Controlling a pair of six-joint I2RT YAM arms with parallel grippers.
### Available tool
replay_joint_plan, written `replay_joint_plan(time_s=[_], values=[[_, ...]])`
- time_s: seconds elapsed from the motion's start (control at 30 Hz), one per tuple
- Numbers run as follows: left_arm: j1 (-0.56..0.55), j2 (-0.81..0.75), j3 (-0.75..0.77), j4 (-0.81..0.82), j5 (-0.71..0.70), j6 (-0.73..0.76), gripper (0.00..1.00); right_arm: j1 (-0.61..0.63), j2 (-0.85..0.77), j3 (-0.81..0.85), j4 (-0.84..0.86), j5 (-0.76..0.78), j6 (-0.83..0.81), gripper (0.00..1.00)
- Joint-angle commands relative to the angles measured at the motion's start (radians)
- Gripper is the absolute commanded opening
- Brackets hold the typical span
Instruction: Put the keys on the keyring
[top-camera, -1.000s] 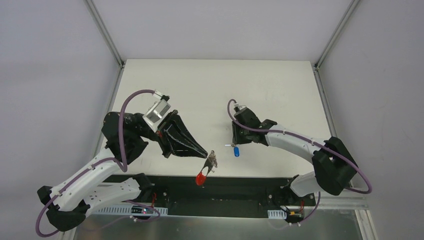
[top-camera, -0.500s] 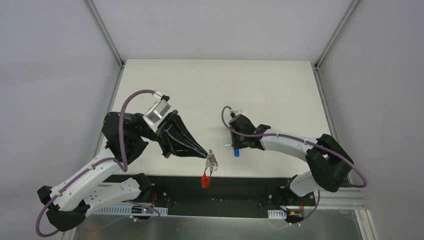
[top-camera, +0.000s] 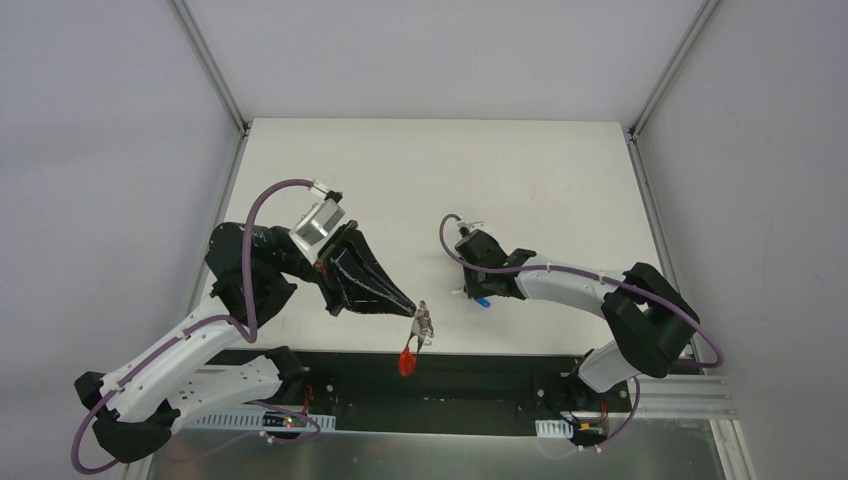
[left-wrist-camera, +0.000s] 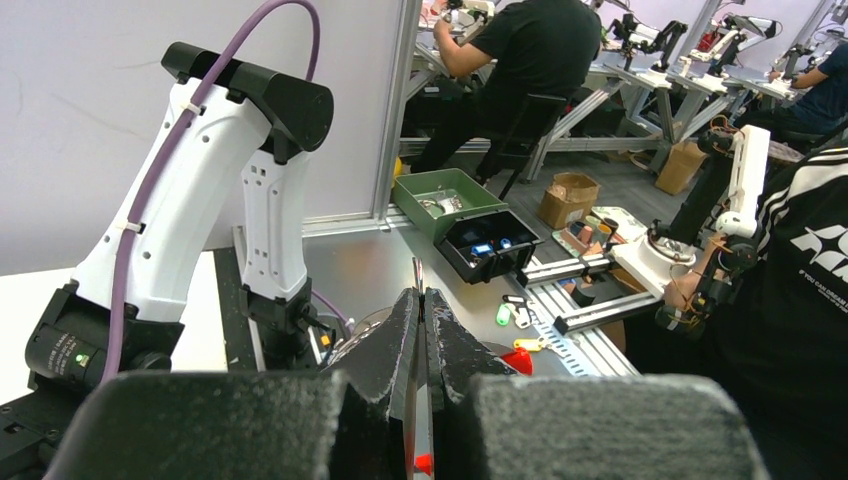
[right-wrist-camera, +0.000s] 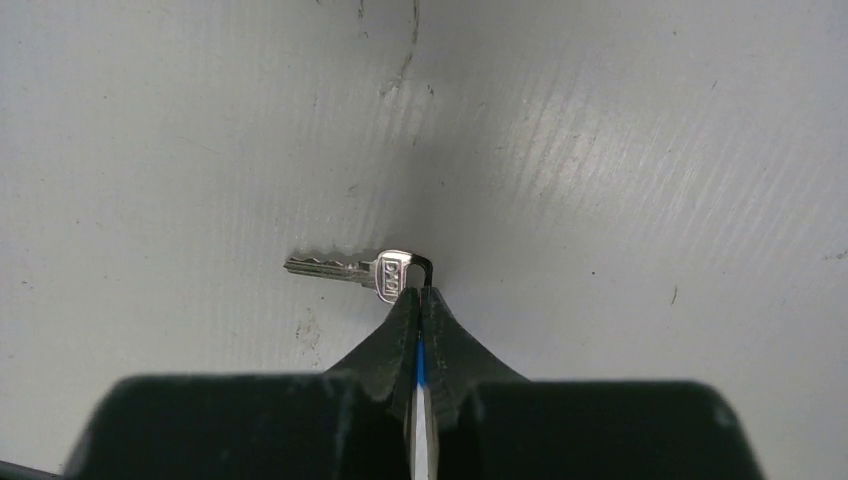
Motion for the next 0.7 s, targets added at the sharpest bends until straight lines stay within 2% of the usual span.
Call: replay_joint_plan(time_s=[0.0,0.2,0.47,0.53,0.67], values=[[-0.008,-0.007,0.014,0.032,0.012,0.023,0.00,0.006,-0.019,0.022,-0.005,0.027,-0.008,0.00],[-0.008,-0.006,0.016,0.036,0.012,0.024,0.00,0.019,-0.171,-0.003,-0.033,0.040,-0.031,0.00],[-0.008,-0.004,0.019,0.044,0.014,0.019,0.00,0.023,-0.563,-0.018,-0.115,-0.080,-0.118,0.00],[-0.008,-0.001,0.020,0.052,0.017,0.013,0.00,0.023,-0.592,0.036,-0.200,-0.114,-0.145,0.00],[-0.008,0.006,0.020,0.077,0.022,-0.002,0.00,0.023,-0.530,0.130,-0.360,-0.117,-0.161,0.00]])
